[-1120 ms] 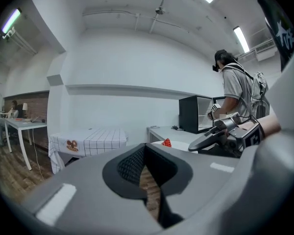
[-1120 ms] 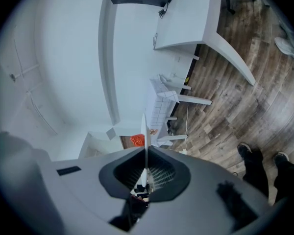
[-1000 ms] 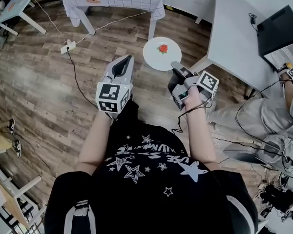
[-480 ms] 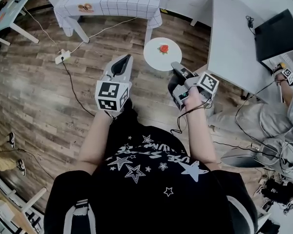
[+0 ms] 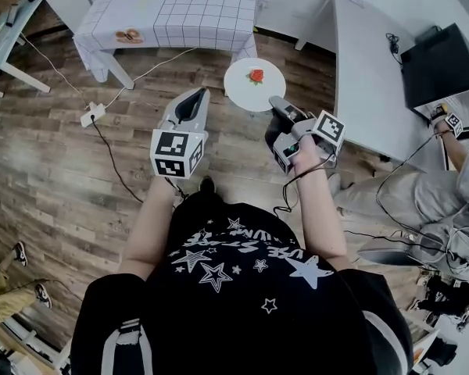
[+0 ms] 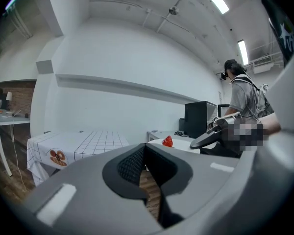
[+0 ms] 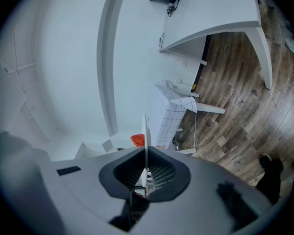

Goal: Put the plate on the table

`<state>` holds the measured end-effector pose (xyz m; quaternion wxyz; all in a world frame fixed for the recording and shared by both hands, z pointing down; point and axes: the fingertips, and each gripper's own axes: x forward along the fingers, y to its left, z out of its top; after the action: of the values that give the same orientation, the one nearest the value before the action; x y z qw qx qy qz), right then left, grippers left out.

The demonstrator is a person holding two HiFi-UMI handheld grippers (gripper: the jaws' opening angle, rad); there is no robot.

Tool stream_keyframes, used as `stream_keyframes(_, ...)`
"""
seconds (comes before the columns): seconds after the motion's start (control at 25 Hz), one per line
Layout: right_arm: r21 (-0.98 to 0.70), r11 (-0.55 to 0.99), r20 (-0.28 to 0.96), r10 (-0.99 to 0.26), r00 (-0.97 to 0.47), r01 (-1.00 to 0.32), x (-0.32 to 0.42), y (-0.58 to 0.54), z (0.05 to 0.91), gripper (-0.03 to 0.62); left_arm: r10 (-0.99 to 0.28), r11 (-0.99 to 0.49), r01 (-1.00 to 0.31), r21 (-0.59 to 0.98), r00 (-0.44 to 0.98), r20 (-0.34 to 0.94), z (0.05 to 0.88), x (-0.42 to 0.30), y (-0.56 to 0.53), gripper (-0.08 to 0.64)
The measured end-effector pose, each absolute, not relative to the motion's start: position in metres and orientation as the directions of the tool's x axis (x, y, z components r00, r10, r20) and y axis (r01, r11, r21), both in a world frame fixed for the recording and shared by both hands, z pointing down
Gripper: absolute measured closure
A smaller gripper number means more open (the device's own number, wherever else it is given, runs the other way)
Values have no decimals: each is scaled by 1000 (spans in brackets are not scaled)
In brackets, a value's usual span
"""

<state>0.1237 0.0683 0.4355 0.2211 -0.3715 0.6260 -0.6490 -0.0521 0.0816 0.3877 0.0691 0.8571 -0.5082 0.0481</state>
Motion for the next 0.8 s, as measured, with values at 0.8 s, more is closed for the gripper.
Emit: stream_keyframes(0.8, -976, -136, 213, -757, -617, -170, 71, -12, 454, 569, -863, -460, -879, 126, 476, 170, 409, -124, 2, 551)
